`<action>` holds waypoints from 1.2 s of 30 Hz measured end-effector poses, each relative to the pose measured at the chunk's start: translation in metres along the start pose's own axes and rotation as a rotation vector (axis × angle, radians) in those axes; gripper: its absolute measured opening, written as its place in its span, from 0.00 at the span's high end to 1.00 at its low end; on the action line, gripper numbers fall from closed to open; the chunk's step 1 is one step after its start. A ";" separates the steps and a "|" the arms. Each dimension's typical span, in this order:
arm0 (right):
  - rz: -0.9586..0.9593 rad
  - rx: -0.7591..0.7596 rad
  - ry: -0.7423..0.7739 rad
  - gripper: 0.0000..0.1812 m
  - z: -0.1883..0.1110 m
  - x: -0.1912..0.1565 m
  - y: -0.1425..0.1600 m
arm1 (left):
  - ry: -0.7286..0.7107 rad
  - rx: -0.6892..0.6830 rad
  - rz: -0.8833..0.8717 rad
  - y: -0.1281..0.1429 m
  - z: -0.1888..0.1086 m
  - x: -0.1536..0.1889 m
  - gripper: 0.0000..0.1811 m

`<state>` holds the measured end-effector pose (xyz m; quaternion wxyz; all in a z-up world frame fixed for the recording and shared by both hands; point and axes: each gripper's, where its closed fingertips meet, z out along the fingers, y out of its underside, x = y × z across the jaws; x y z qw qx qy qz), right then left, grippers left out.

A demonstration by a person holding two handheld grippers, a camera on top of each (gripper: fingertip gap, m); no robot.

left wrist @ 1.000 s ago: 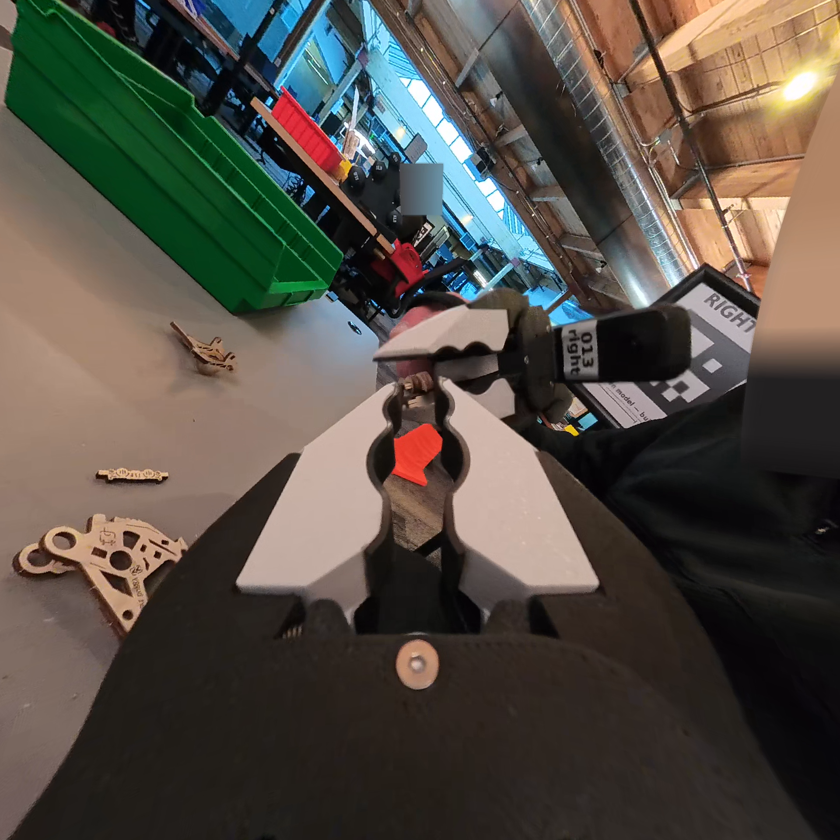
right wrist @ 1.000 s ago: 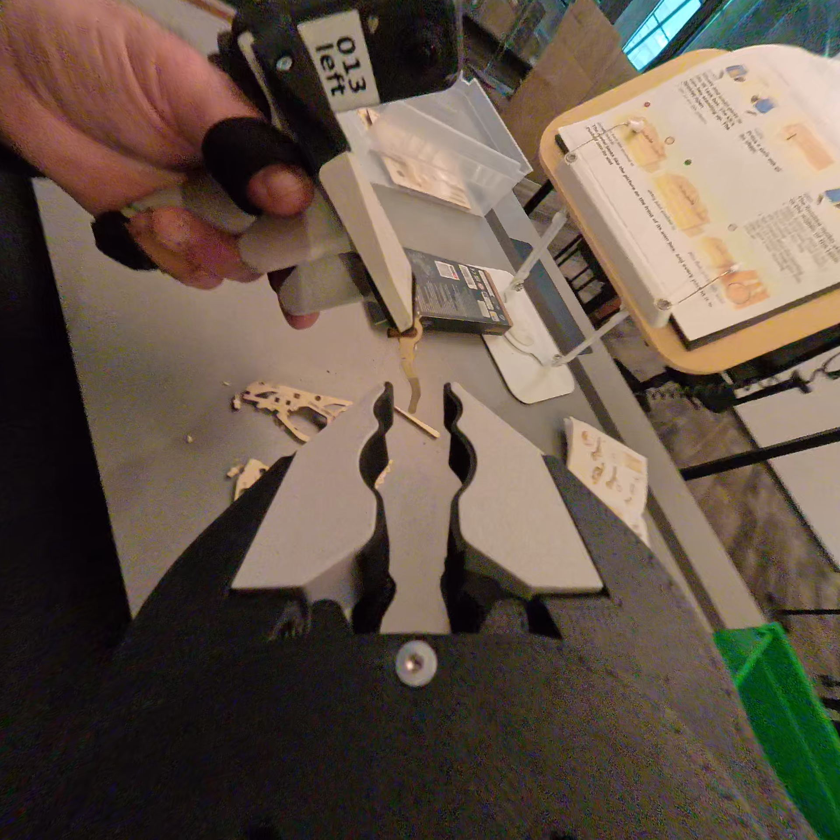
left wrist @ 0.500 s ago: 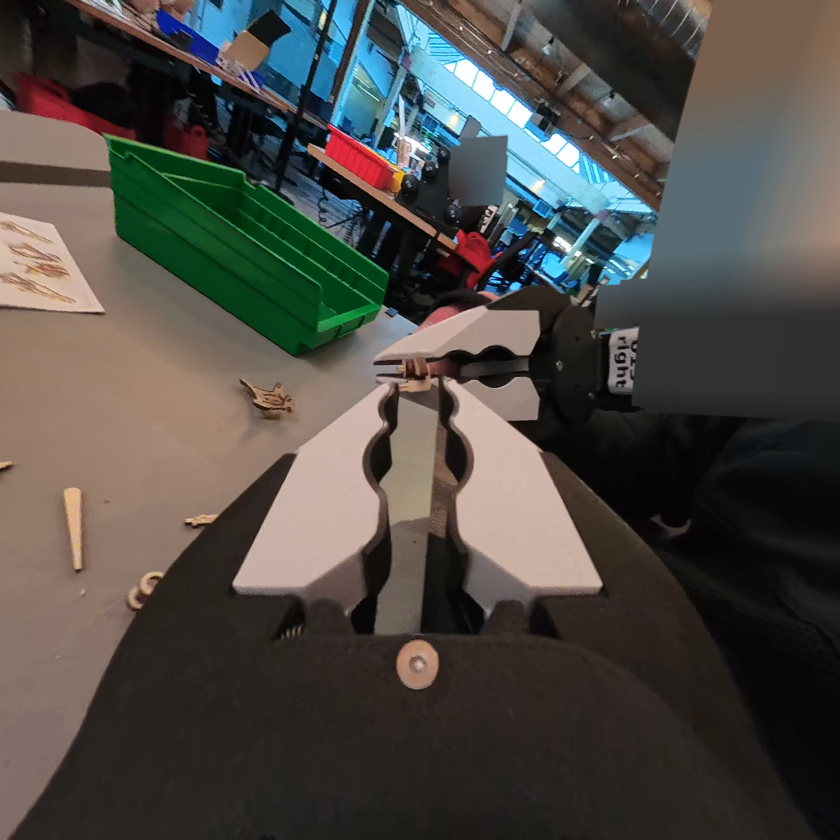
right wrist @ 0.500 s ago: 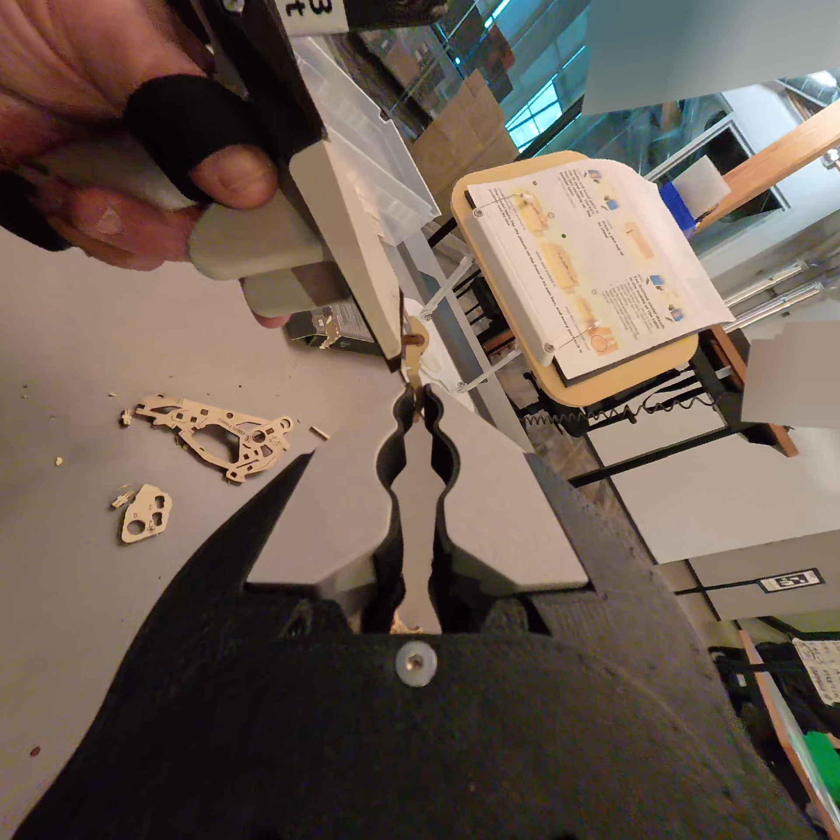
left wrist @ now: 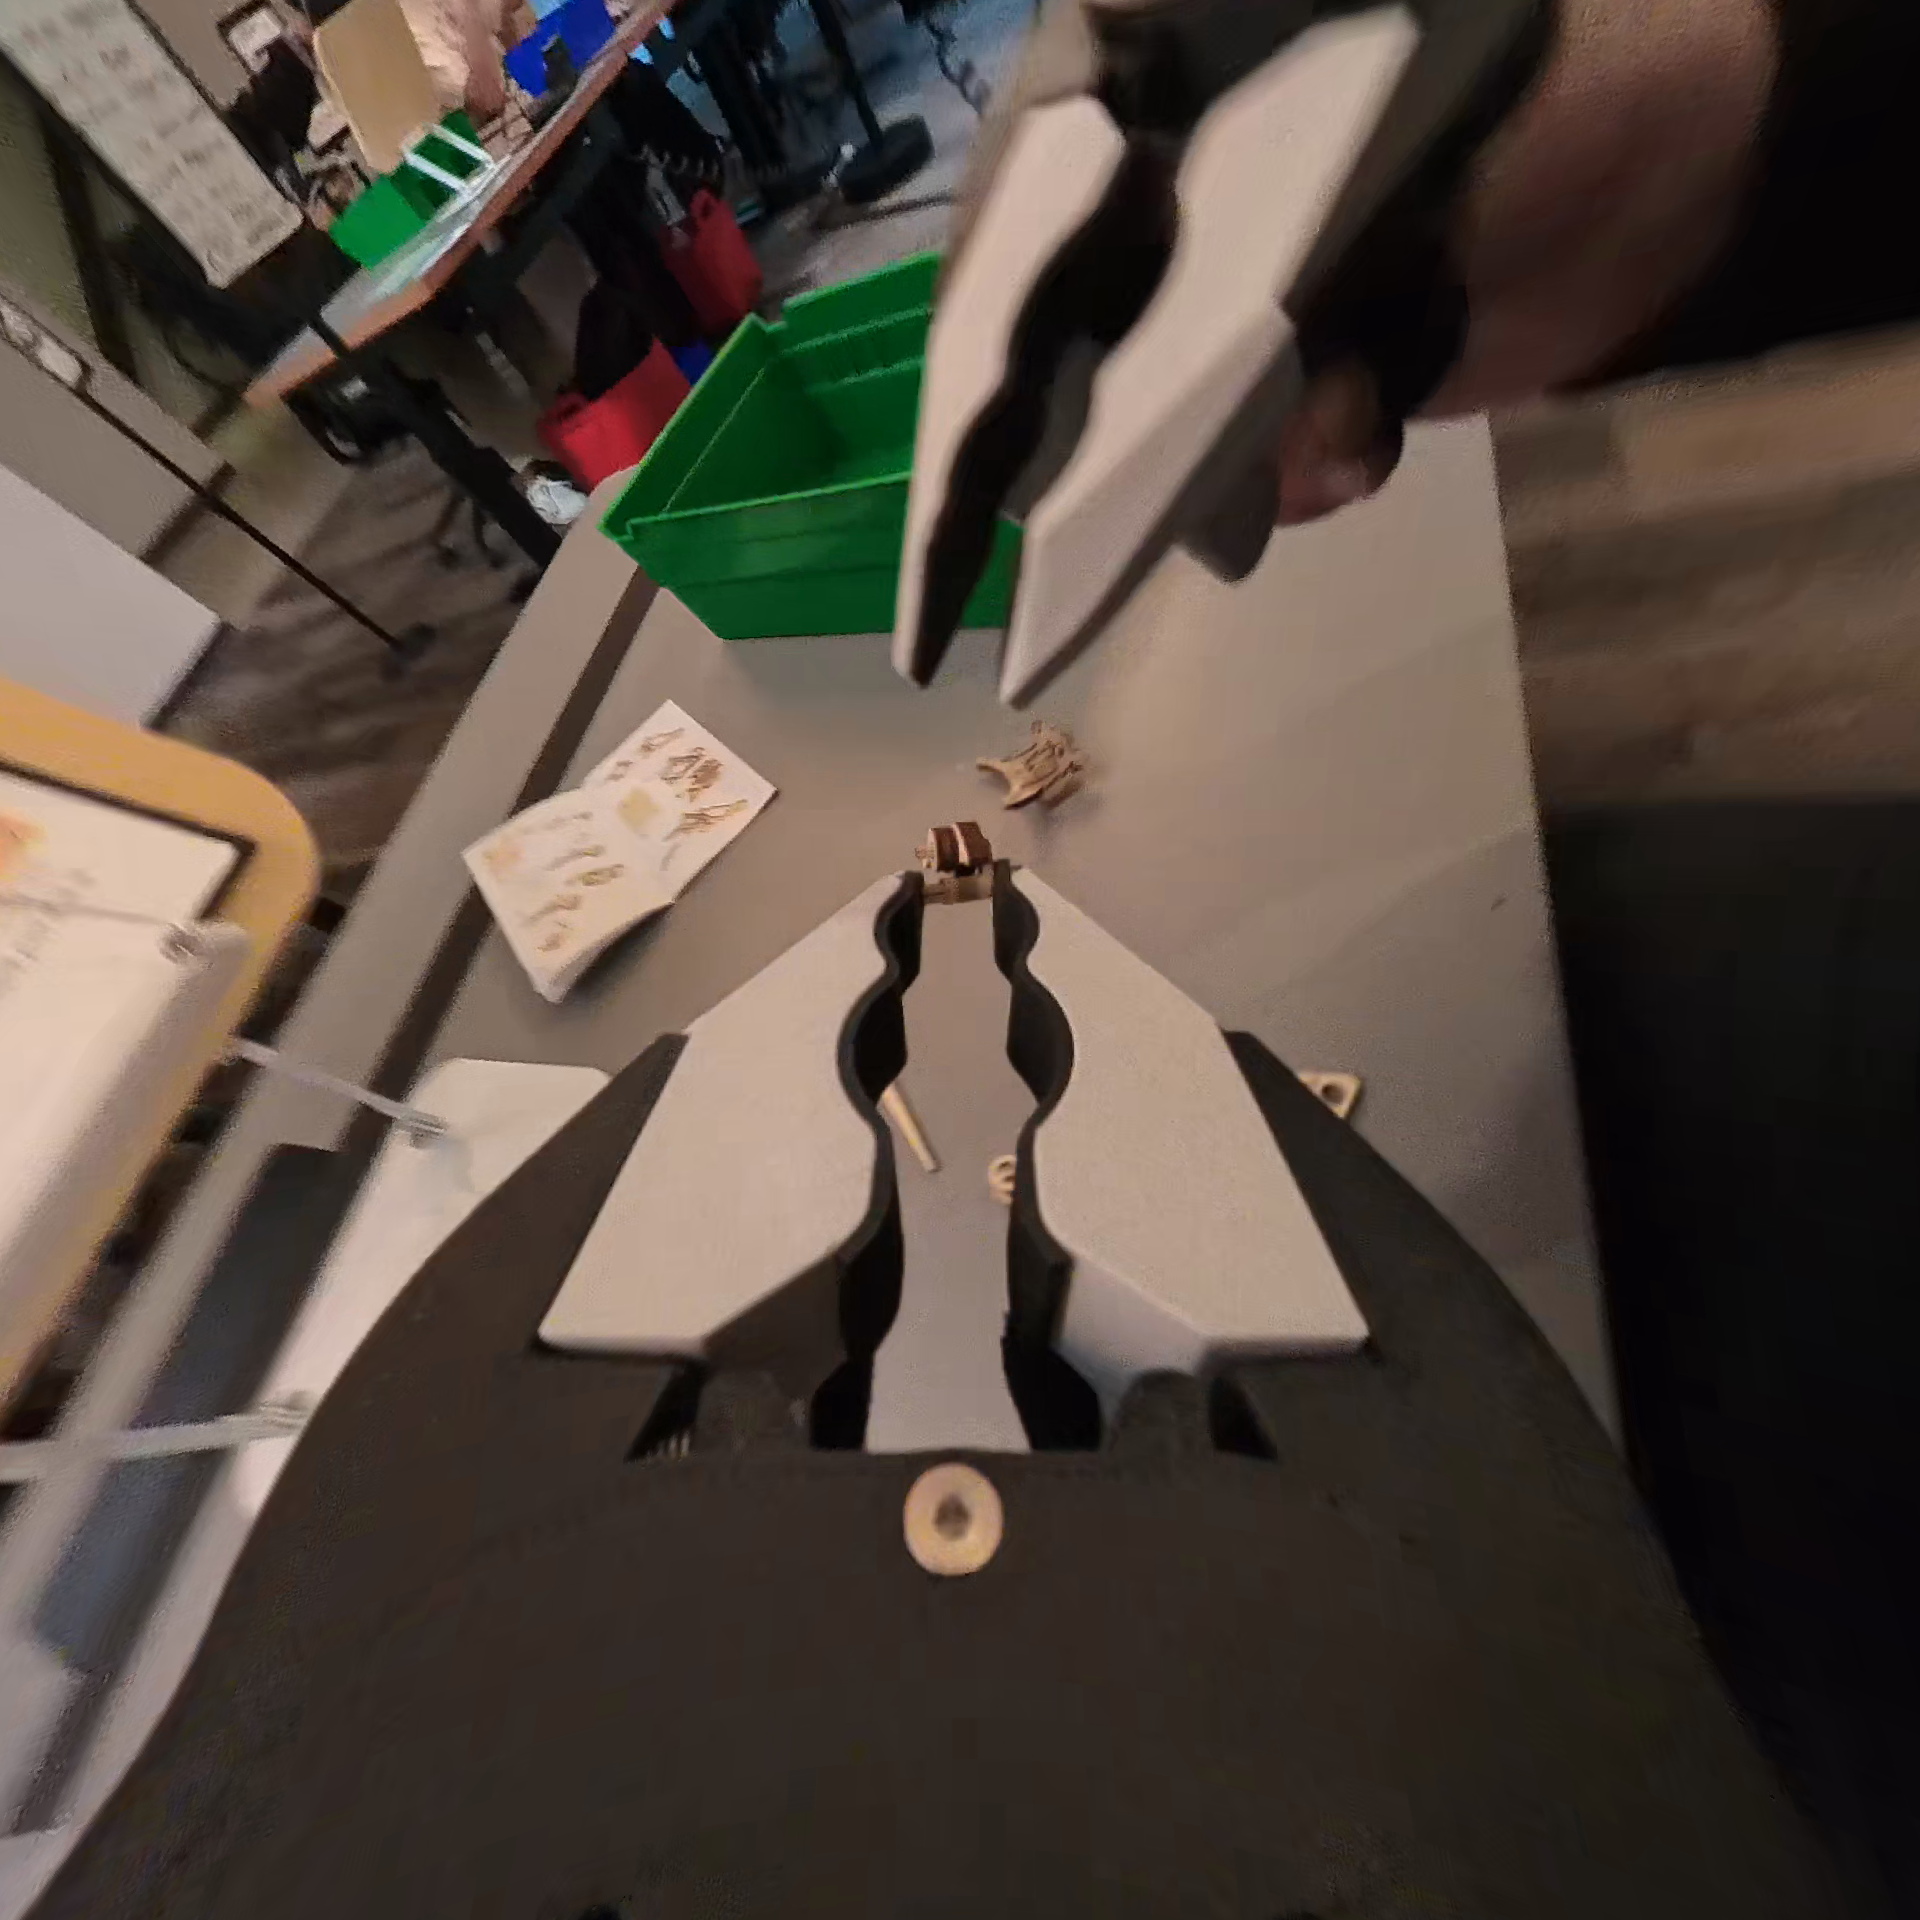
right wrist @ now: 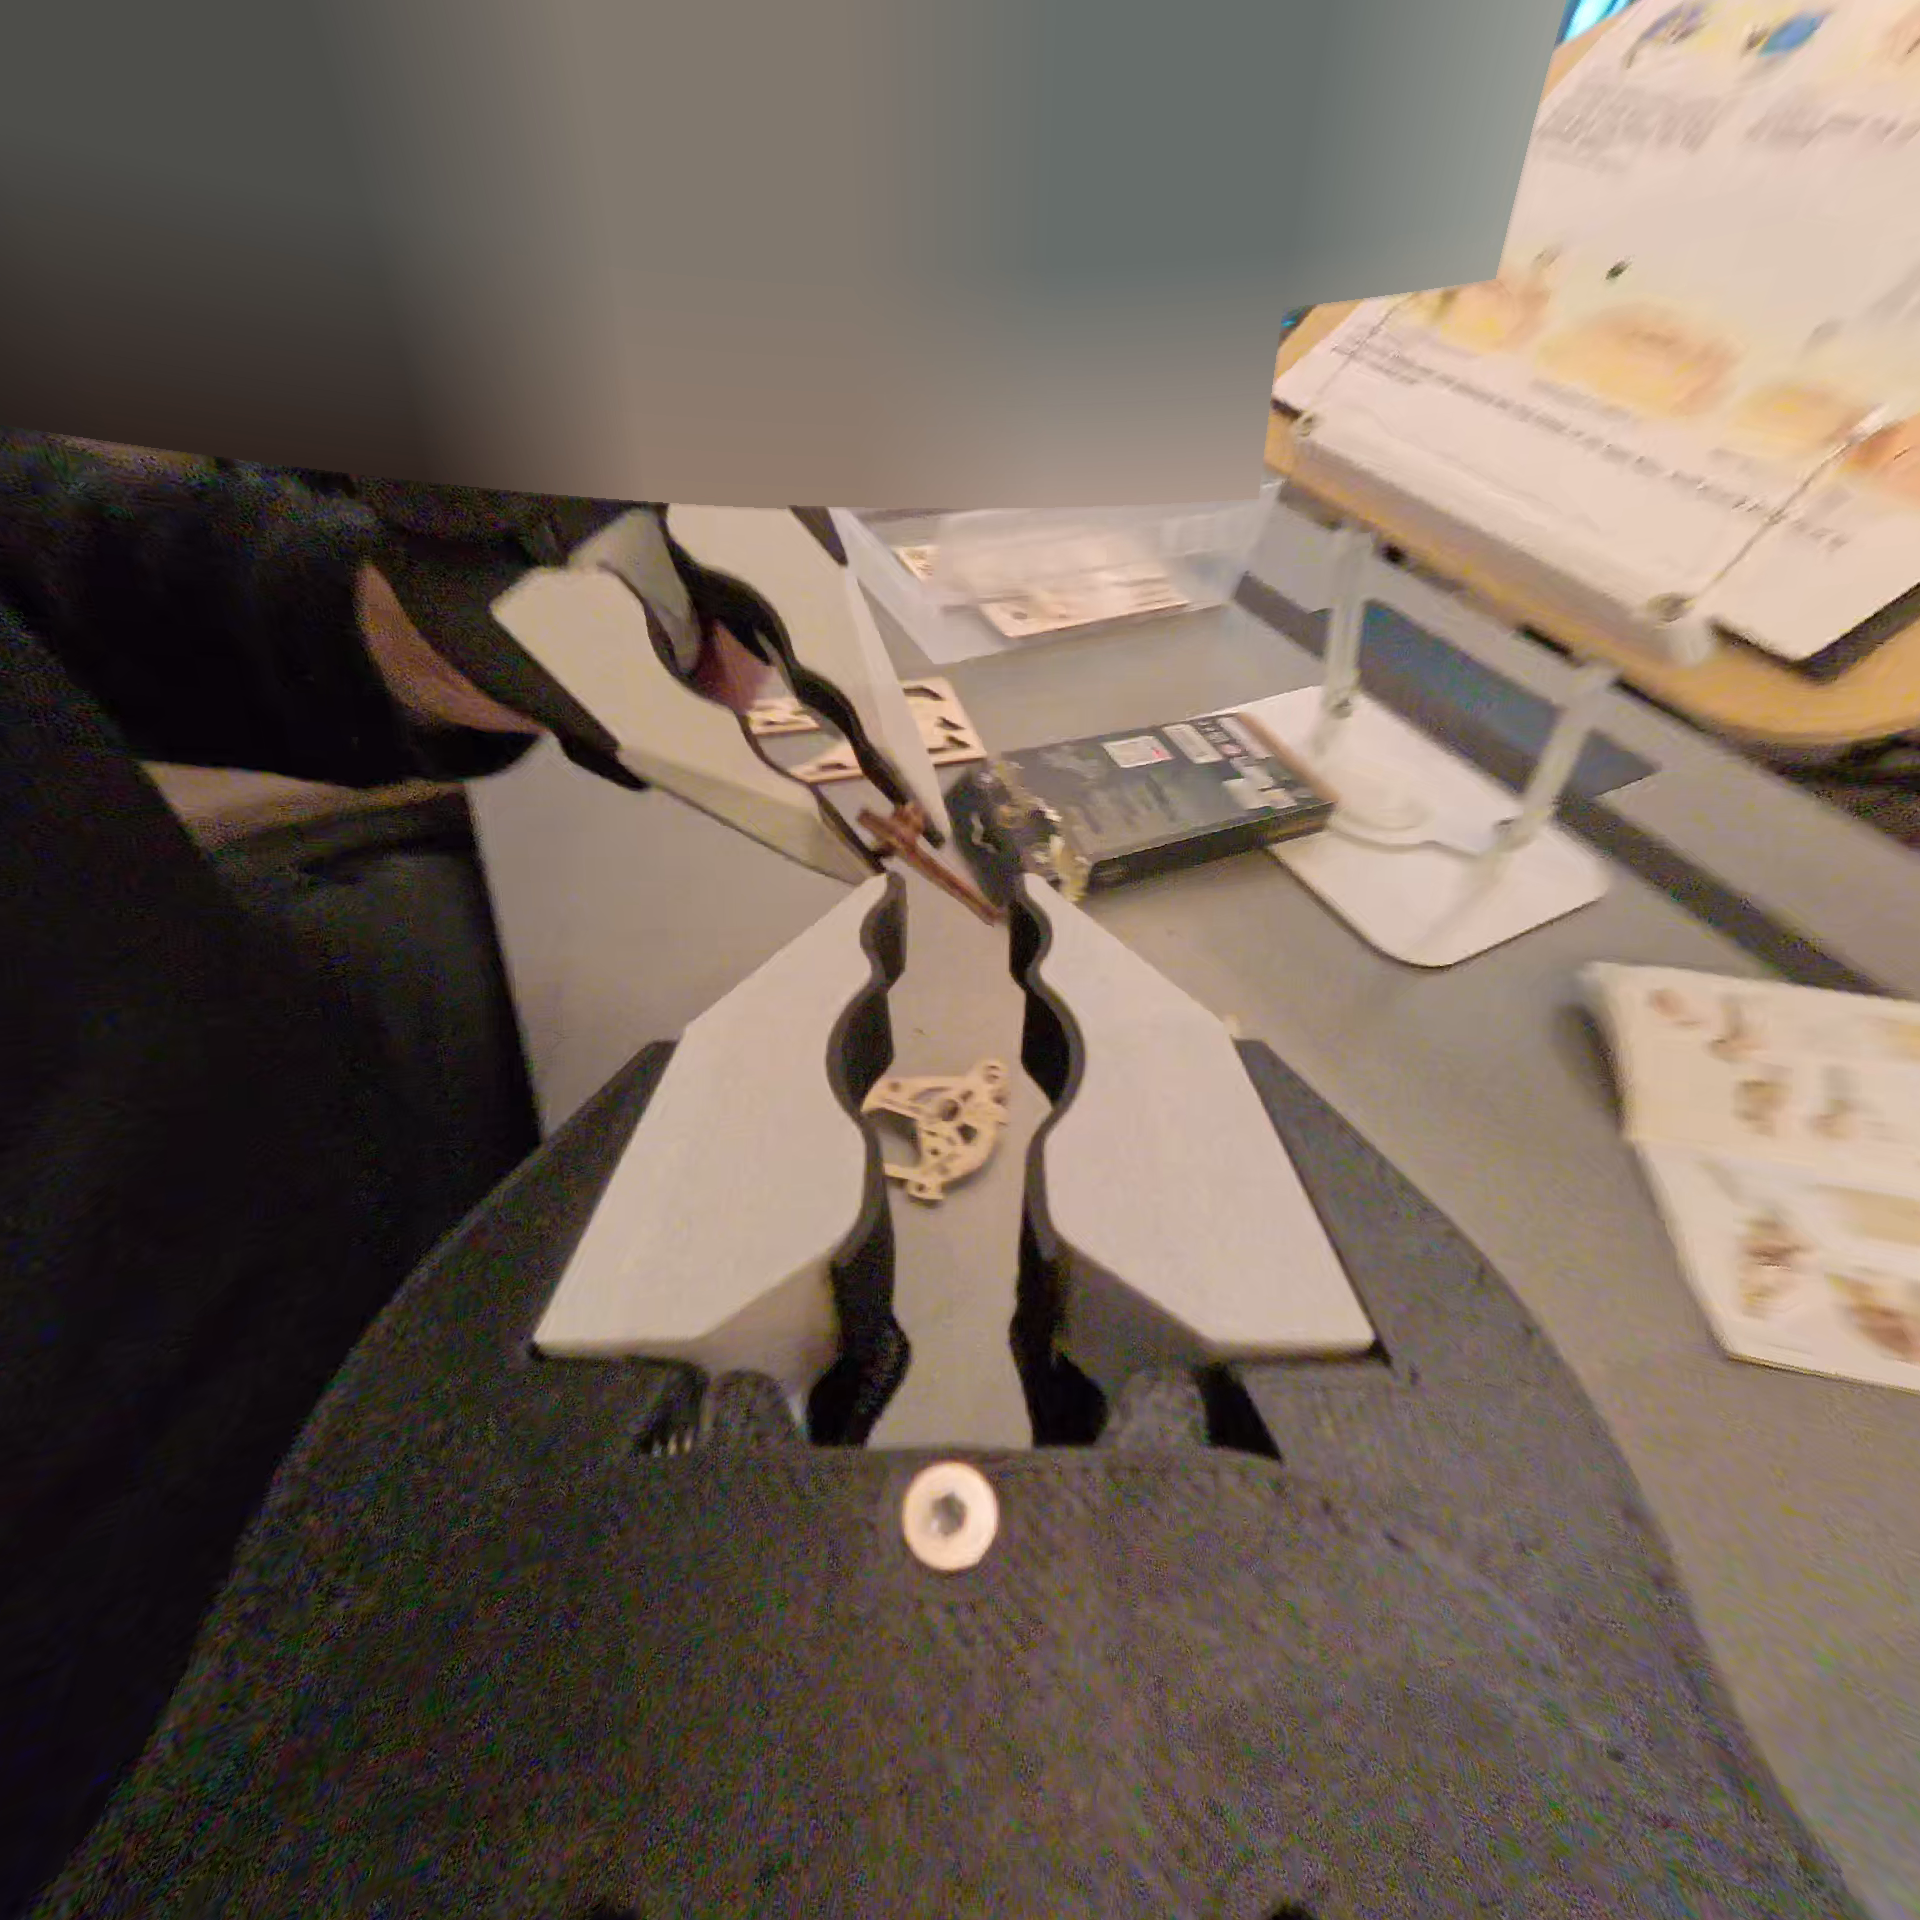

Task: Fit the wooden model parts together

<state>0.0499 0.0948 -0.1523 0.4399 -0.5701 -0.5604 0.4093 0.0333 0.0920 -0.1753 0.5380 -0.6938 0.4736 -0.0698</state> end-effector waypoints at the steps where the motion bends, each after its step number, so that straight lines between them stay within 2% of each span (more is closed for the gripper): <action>1: 0.058 0.007 -0.037 0.90 0.001 -0.001 -0.005 | -0.013 -0.022 0.070 -0.001 0.001 0.000 0.94; 7: 0.190 -0.093 -0.112 0.91 0.016 -0.006 0.003 | -0.065 -0.107 0.373 -0.004 0.004 0.001 0.94; 11: 0.226 -0.118 -0.140 0.94 0.022 -0.009 0.007 | -0.074 -0.148 0.473 -0.002 0.006 -0.002 0.94; 17: 0.396 -0.060 -0.212 0.98 0.022 -0.007 0.004 | -0.079 -0.147 0.588 -0.005 0.006 -0.006 0.94; 23: 0.559 0.098 -0.277 0.98 0.017 0.000 -0.007 | -0.118 -0.088 0.559 -0.013 0.007 -0.014 0.93; 29: 0.627 0.197 -0.283 0.98 0.013 0.007 -0.010 | -0.142 -0.046 0.519 -0.016 0.006 -0.016 0.93; 34: 0.644 0.187 -0.314 0.98 0.012 0.005 -0.008 | -0.142 -0.029 0.541 -0.017 0.006 -0.014 0.96; 36: 0.647 0.178 -0.330 0.98 0.011 0.004 -0.007 | -0.157 -0.020 0.548 -0.019 0.006 -0.015 0.92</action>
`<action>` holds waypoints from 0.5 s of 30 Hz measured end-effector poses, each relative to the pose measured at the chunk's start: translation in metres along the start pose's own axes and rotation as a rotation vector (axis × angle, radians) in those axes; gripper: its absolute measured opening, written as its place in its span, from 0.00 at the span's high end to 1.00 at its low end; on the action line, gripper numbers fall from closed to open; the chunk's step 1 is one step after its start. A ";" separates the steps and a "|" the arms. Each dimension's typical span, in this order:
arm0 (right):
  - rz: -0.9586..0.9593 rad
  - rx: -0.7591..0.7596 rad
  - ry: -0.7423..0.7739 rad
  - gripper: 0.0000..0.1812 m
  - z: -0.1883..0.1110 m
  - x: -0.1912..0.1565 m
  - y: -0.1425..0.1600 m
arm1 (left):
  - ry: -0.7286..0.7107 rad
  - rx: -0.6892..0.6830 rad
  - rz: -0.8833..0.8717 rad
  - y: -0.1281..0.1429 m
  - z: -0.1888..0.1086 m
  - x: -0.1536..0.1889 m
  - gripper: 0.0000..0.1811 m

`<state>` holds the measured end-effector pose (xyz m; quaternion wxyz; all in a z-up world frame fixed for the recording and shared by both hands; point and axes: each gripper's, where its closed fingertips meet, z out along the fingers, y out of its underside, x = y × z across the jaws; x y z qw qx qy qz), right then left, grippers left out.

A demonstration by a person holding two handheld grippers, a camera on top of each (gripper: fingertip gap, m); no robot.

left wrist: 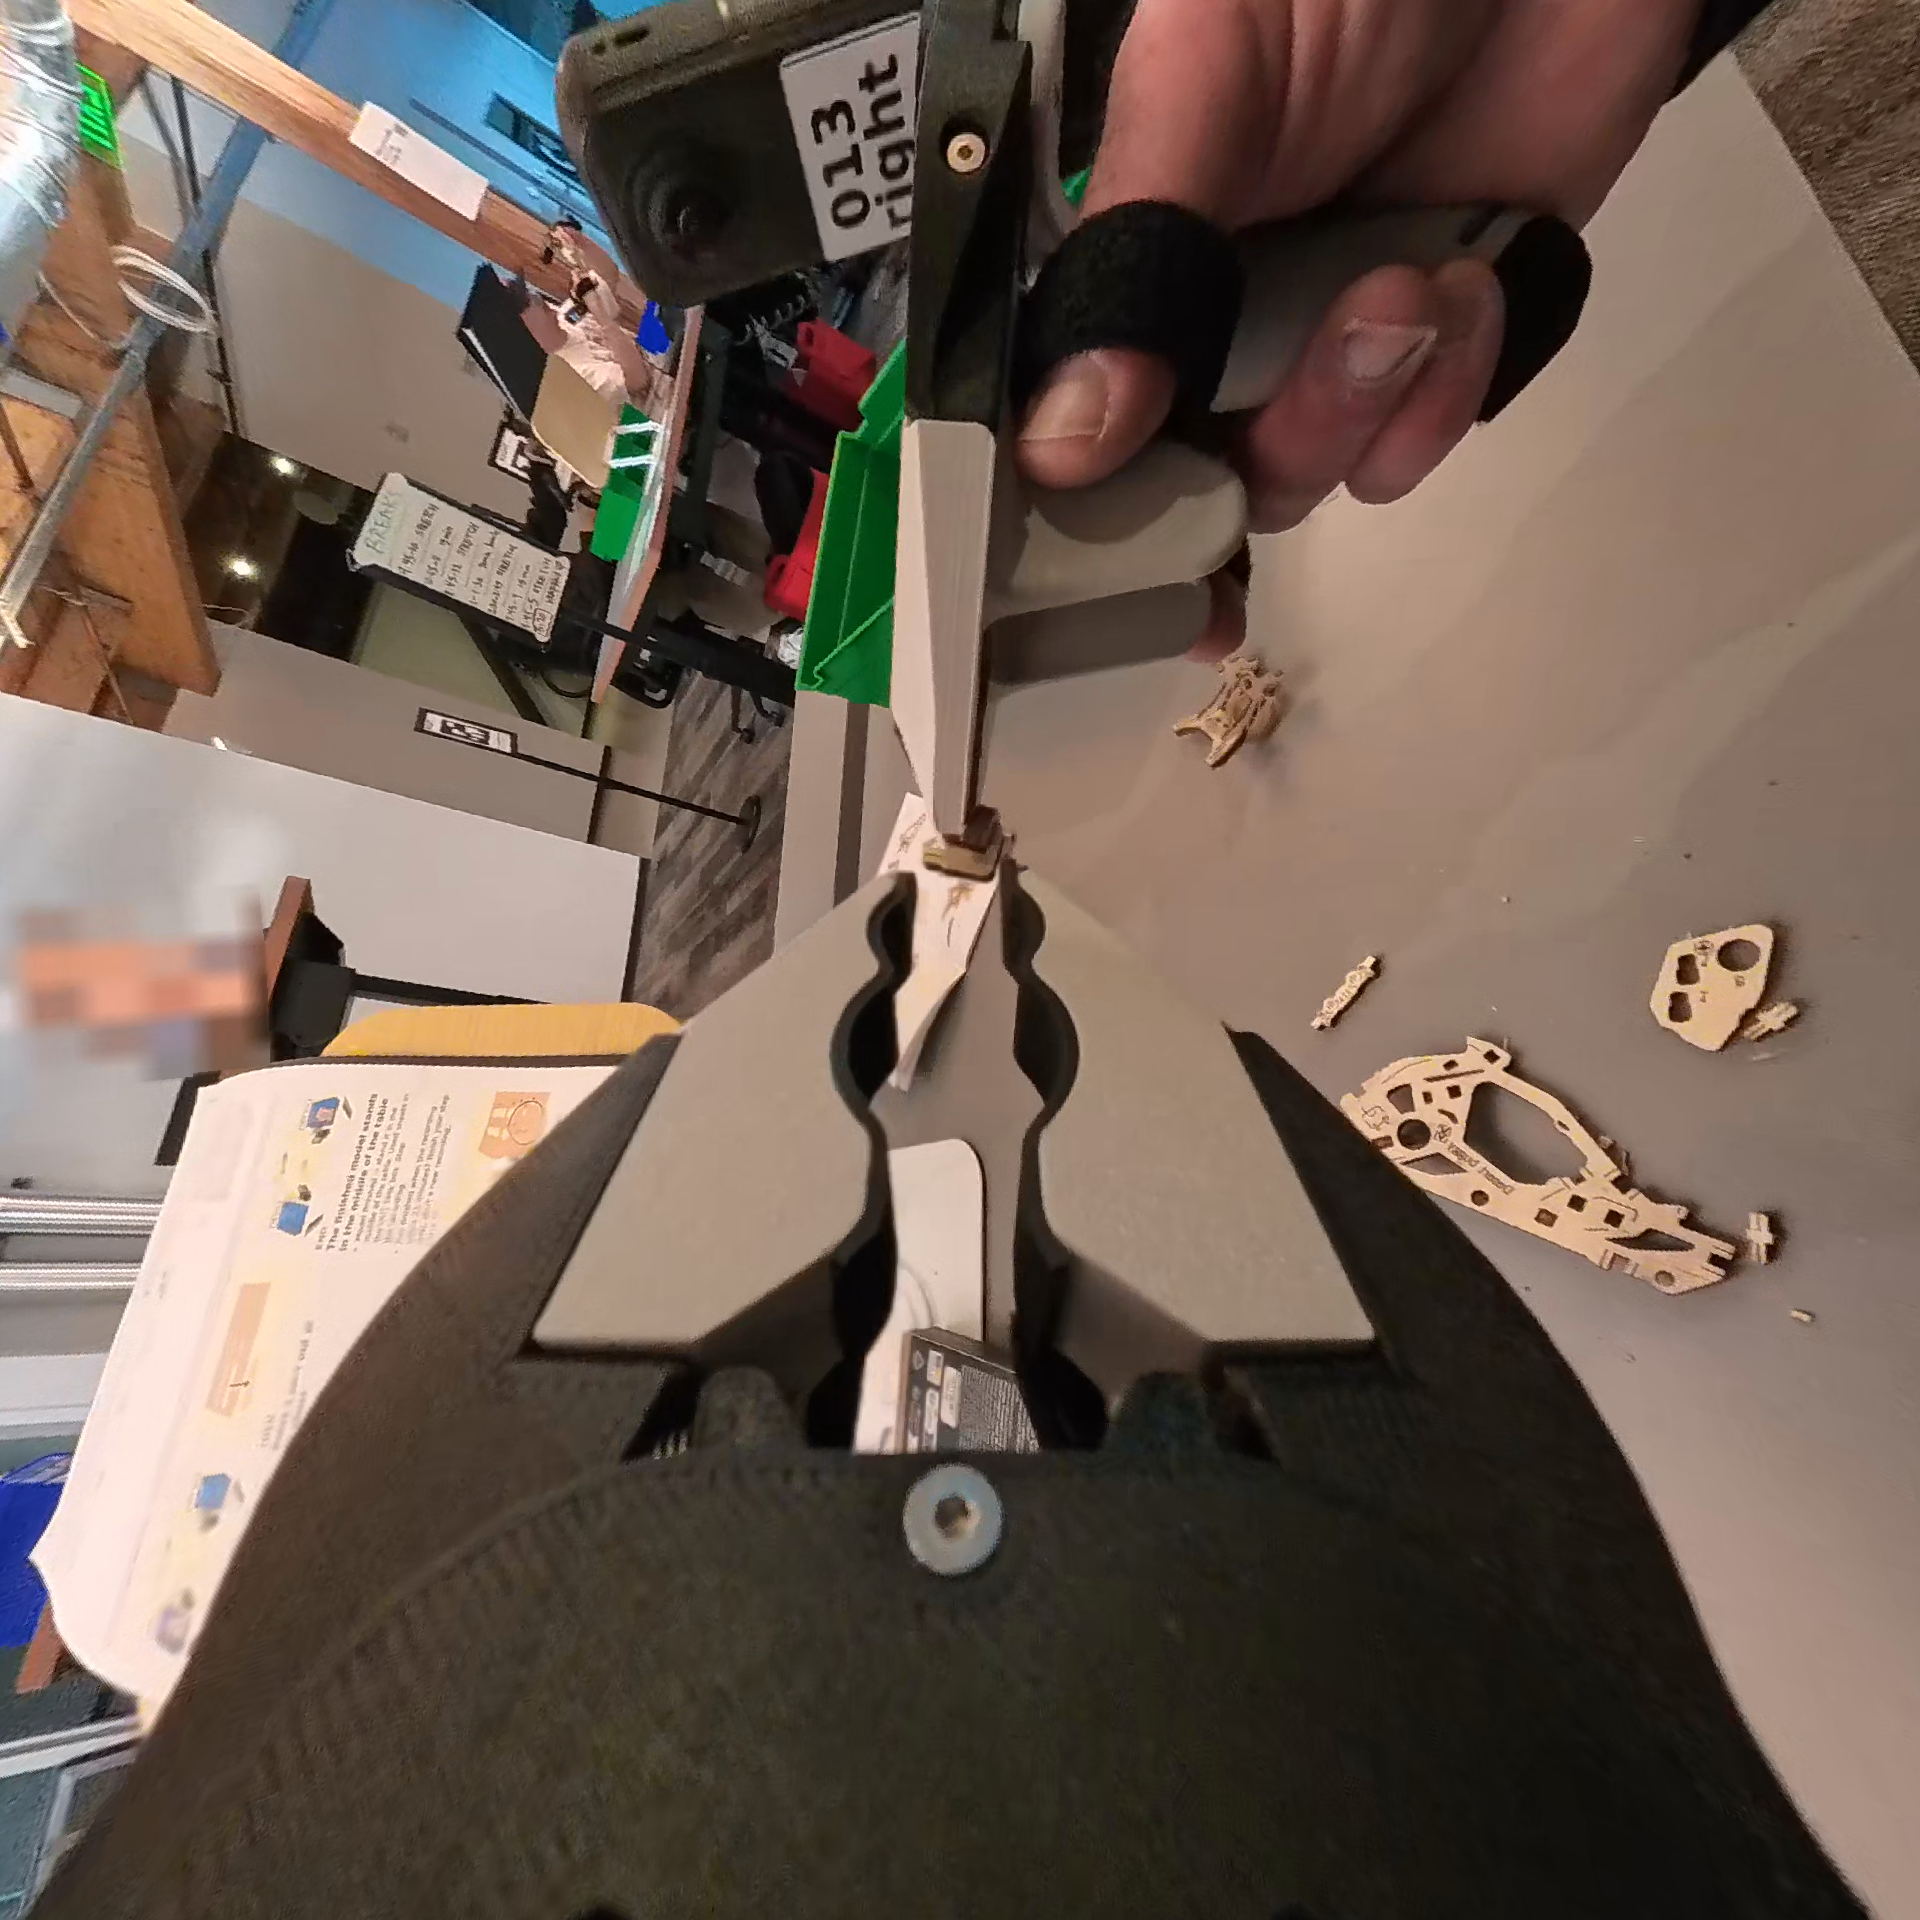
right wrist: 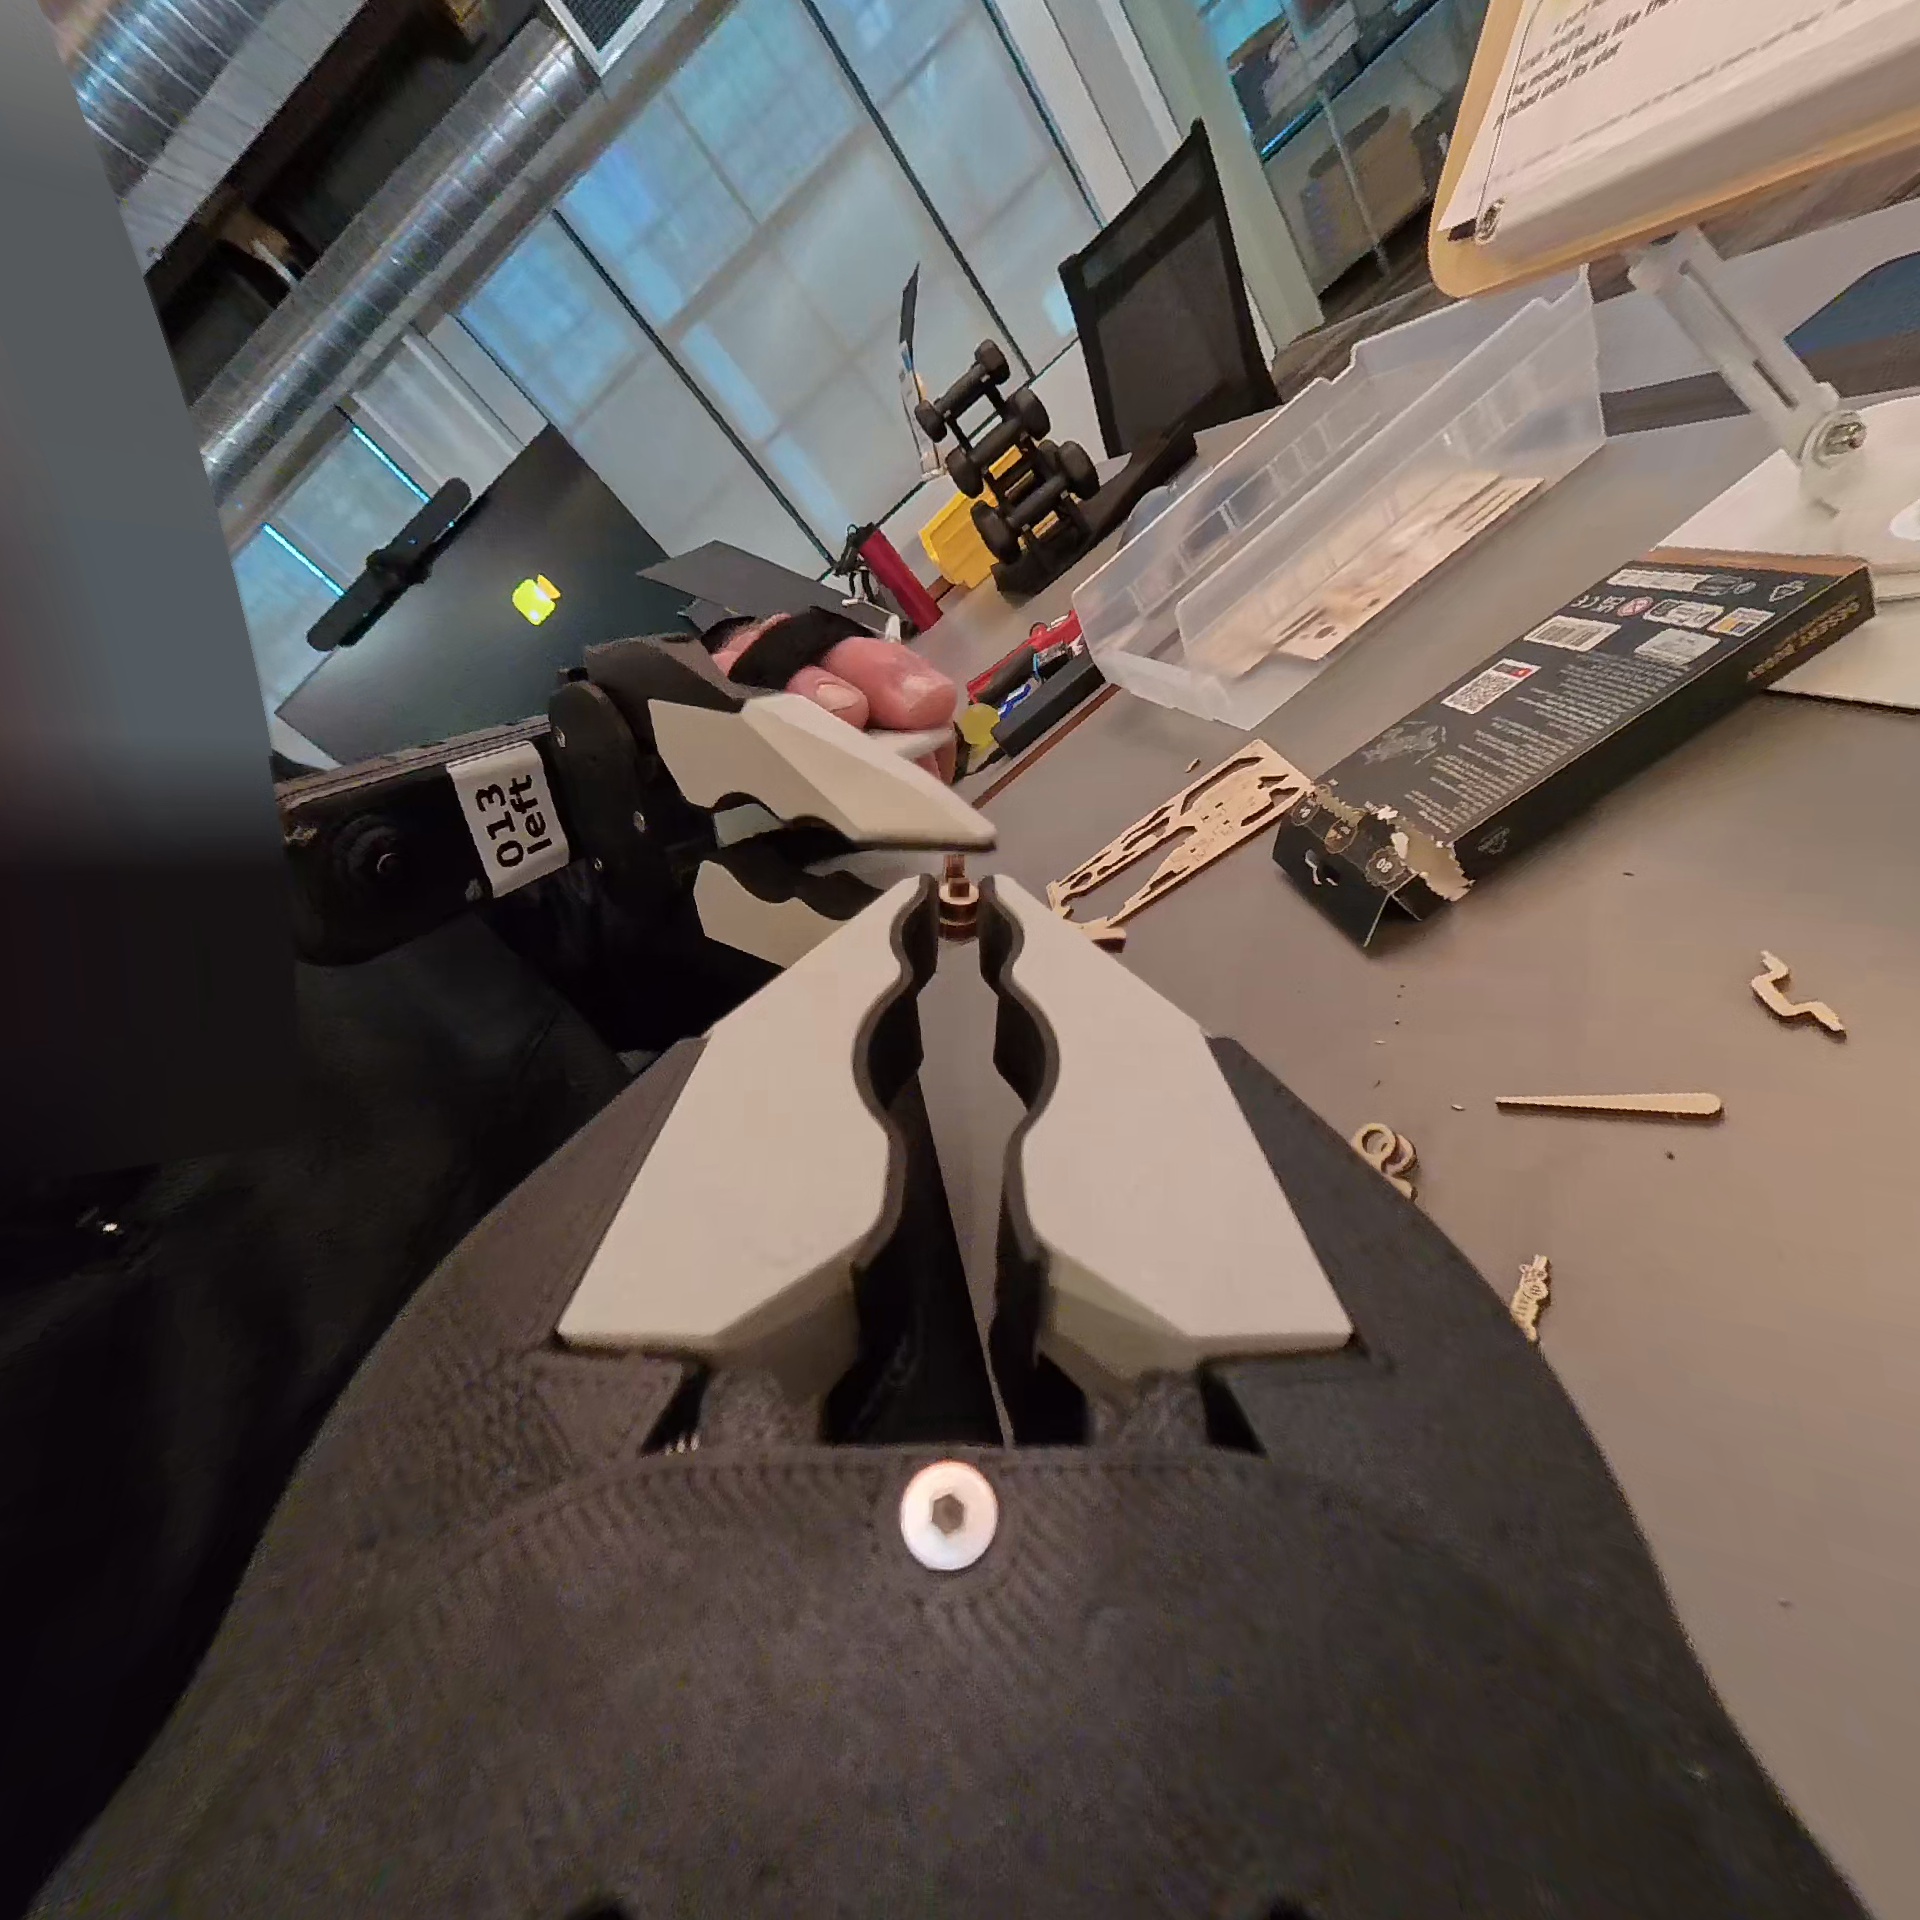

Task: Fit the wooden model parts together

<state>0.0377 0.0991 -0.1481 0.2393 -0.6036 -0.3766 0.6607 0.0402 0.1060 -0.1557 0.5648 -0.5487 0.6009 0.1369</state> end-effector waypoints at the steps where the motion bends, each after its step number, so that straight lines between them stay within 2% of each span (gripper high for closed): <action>1: -0.001 -0.005 0.000 0.98 -0.001 0.000 0.000 | 0.001 0.004 0.004 -0.001 -0.001 0.000 0.92; 15: 0.057 -0.048 -0.014 0.98 -0.002 0.000 0.004 | 0.010 0.004 0.147 -0.005 0.000 0.006 0.94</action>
